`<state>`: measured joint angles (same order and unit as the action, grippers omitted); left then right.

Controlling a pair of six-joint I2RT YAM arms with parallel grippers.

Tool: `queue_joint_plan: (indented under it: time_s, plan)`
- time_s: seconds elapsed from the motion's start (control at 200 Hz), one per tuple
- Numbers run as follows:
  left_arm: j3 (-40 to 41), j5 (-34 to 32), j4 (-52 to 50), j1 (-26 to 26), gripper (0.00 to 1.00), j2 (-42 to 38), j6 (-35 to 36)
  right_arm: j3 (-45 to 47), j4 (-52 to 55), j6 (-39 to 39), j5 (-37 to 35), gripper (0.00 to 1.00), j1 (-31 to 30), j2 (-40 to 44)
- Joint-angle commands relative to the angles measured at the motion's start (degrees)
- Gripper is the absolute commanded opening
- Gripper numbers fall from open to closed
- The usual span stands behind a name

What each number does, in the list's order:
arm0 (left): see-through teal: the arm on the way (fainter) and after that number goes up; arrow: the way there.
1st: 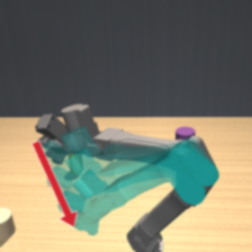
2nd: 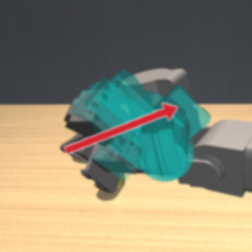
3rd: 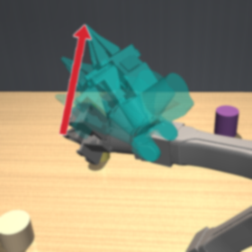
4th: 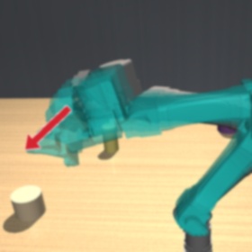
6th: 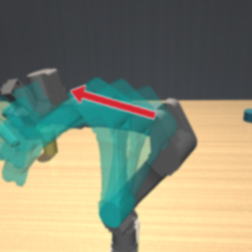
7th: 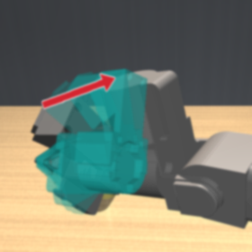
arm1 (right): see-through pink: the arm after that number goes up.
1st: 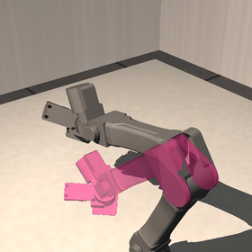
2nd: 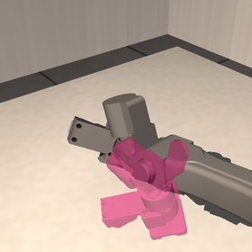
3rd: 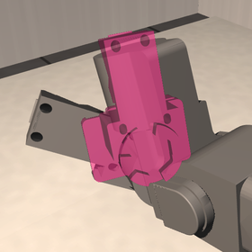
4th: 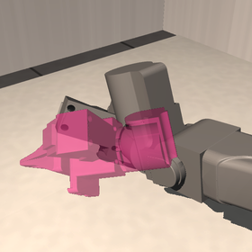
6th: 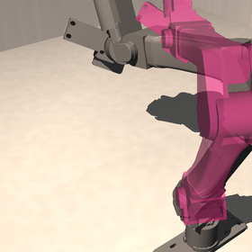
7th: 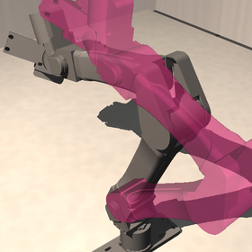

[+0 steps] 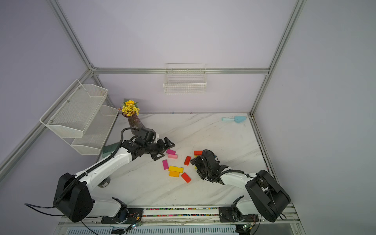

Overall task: Assemble the letter c with building blocks
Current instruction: Assemble the building block at the center of the board.

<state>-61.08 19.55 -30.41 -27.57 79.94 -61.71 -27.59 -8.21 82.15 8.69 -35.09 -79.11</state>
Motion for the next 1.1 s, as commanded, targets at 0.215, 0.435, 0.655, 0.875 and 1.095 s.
queue_joint_plan:
  time_s: [0.215, 0.435, 0.655, 0.875, 1.095]
  plan:
    - [-1.89, 0.49, 1.66, -0.29, 1.00, -0.22, 1.51, -0.62, -1.02, 0.22, 1.22, 0.87, 1.25, -2.97]
    - [-1.83, 0.31, 1.67, -0.29, 1.00, -0.14, 1.34, -0.36, -1.11, -0.14, 1.65, 0.87, 1.86, -3.24]
    - [-1.93, 0.28, 1.82, -0.34, 1.00, 0.04, 1.16, -0.09, -1.11, -0.33, 2.20, 0.87, 2.66, -3.06]
    - [-2.11, 0.25, 2.11, -0.30, 1.00, 0.34, 1.07, -0.53, -1.18, -0.75, 3.08, 0.87, 3.01, -3.07]
    - [-2.28, 0.27, 2.24, -0.30, 1.00, 0.48, 0.98, -0.71, -1.59, -1.10, 4.40, 0.87, 3.01, -3.15]
